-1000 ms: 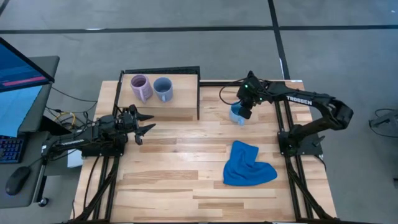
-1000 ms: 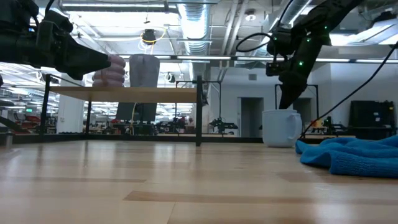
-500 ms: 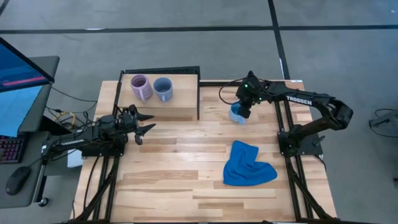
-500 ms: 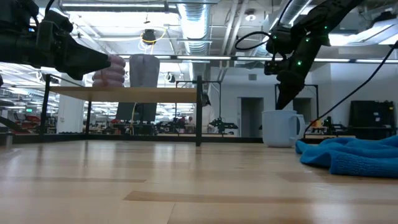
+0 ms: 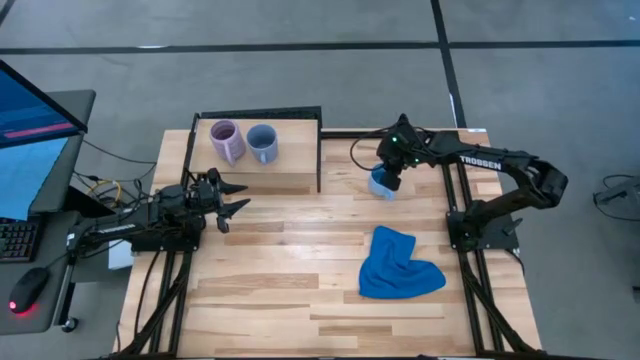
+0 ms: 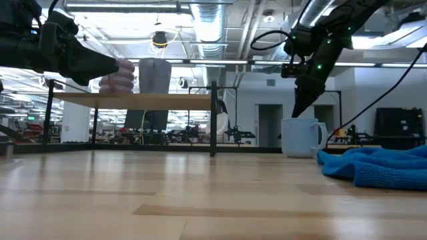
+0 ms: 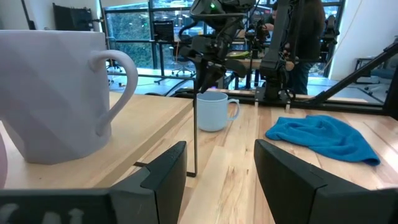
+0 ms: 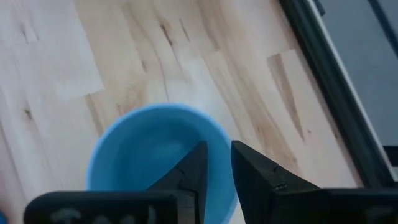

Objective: Stack small to large cups/mugs on shelf
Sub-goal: Put the blue cup on the shelf

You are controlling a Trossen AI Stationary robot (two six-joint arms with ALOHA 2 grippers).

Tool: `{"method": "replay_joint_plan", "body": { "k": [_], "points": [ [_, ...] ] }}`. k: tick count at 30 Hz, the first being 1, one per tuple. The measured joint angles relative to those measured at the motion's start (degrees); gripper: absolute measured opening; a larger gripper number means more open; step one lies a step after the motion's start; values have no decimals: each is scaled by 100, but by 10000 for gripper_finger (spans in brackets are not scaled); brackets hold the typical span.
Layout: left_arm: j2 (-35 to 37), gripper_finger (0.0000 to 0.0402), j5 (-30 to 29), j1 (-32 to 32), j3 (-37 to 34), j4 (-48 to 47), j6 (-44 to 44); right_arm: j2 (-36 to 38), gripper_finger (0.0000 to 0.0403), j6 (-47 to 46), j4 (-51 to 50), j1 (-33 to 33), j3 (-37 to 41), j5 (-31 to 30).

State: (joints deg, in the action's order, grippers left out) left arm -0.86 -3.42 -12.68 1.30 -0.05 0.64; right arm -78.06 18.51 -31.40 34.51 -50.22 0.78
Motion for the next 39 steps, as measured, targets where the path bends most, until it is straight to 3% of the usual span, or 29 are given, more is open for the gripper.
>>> {"method": "replay_joint_plan", "body": {
  "k": [32,39],
  "points": [
    [-1,180,0,1,0,0,3,-2,93,-410,-539,55,2,-83],
    [0,180,-2,0,0,0,-18,5,93,-363,-120,-145,4,-63]
  ]
}}
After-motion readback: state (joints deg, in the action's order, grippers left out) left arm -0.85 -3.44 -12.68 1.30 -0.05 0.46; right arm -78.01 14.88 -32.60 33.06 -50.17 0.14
